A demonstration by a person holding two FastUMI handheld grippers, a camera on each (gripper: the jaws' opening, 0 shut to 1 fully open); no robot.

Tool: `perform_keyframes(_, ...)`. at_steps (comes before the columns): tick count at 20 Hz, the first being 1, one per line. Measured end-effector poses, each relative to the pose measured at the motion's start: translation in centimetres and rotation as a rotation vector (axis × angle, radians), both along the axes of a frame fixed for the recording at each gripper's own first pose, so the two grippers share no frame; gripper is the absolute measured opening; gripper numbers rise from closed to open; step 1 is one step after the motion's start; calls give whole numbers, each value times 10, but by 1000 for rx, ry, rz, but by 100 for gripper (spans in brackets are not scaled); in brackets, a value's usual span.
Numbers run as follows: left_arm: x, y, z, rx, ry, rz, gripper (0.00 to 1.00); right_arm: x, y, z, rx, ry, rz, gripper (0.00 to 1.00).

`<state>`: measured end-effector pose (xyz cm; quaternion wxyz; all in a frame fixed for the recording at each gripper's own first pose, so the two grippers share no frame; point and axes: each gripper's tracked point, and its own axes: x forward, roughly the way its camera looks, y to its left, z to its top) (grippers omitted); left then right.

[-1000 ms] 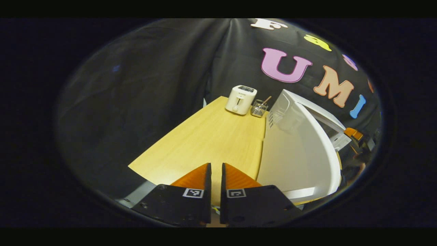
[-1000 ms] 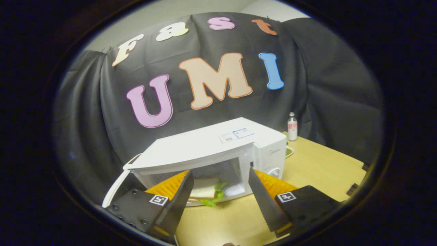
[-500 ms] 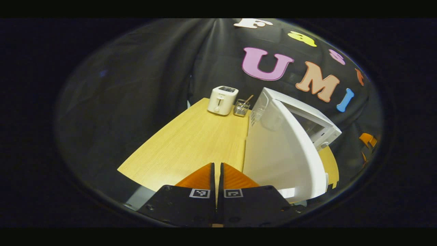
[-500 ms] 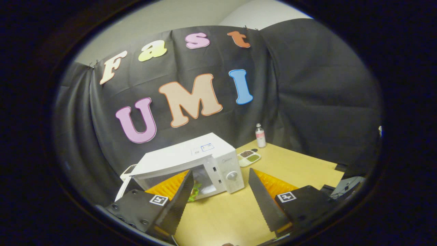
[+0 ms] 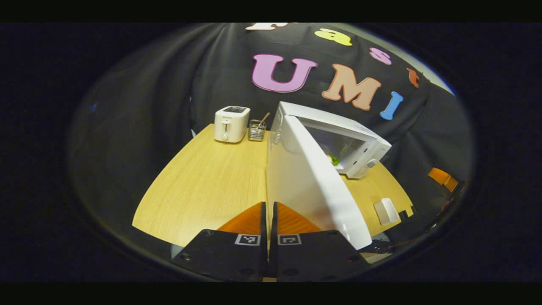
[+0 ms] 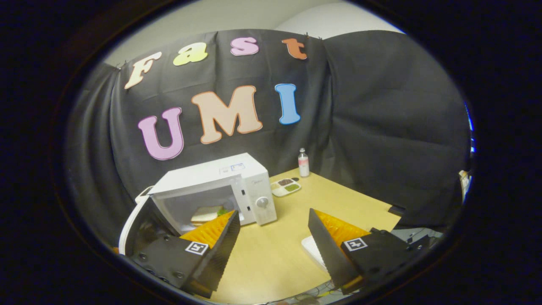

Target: Open the microwave oven with the left hand, put the food in, and close the microwave oven.

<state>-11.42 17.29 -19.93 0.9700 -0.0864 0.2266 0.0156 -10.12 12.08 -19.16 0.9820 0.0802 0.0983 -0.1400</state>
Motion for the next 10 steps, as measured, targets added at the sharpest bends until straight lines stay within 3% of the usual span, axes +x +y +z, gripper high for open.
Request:
perform_keyframes(1, 4, -3, 1, 10, -1, -11, 1, -1, -2, -3, 6, 6, -3, 91)
perform_keyframes(10, 28, -39, 13, 65, -25, -85, 0, 8, -25, -22, 14, 71, 15, 91)
